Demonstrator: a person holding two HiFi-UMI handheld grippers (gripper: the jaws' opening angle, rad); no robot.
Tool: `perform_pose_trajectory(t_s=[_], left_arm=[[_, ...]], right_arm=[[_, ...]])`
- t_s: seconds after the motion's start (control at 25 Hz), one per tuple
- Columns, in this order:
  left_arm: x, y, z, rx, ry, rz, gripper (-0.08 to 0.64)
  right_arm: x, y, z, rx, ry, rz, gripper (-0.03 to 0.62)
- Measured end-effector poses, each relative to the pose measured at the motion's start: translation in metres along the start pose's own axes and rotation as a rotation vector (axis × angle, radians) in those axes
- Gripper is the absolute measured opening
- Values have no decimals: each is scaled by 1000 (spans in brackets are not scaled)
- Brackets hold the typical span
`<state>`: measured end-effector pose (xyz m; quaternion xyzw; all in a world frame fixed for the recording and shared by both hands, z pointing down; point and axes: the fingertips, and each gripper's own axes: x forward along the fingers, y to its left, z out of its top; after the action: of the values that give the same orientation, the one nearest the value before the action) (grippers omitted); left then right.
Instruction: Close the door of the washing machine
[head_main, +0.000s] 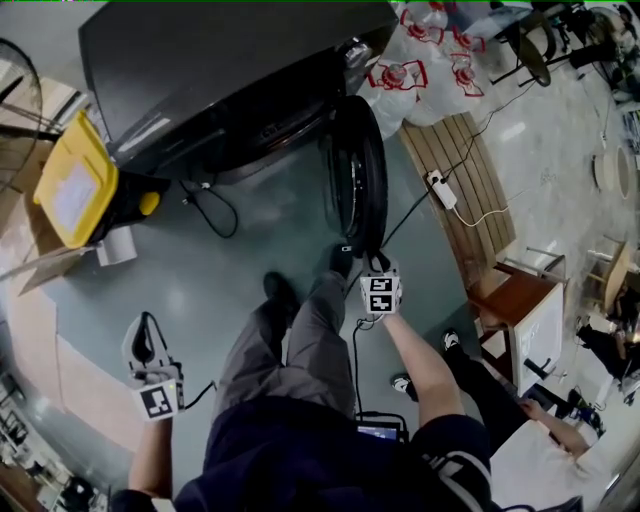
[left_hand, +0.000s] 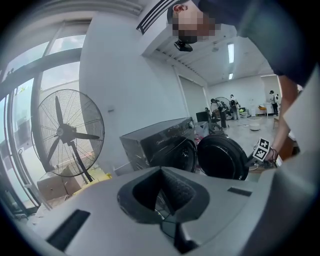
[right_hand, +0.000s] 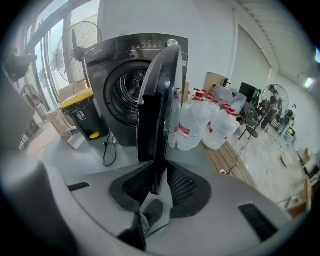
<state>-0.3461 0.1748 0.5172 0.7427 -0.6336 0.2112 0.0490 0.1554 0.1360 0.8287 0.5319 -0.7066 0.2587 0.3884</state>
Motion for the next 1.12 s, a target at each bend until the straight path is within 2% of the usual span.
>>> perform_pose_trajectory(t_s=[0.32,0.56,0.84,1.12], left_arm=[[-6,17,-3,2,11,34,20],[-5,16,-3,-1,13,95,20],[-14,15,6,-19,32,170,20],[-32,26,-2,11,75,239,20]], right_arm=[[8,45,10,46,-4,60,115],[15,81,23,53,-22,112,133],[21,100,32,91,-27,134,141],[29,126,46,87,-30,181,158]])
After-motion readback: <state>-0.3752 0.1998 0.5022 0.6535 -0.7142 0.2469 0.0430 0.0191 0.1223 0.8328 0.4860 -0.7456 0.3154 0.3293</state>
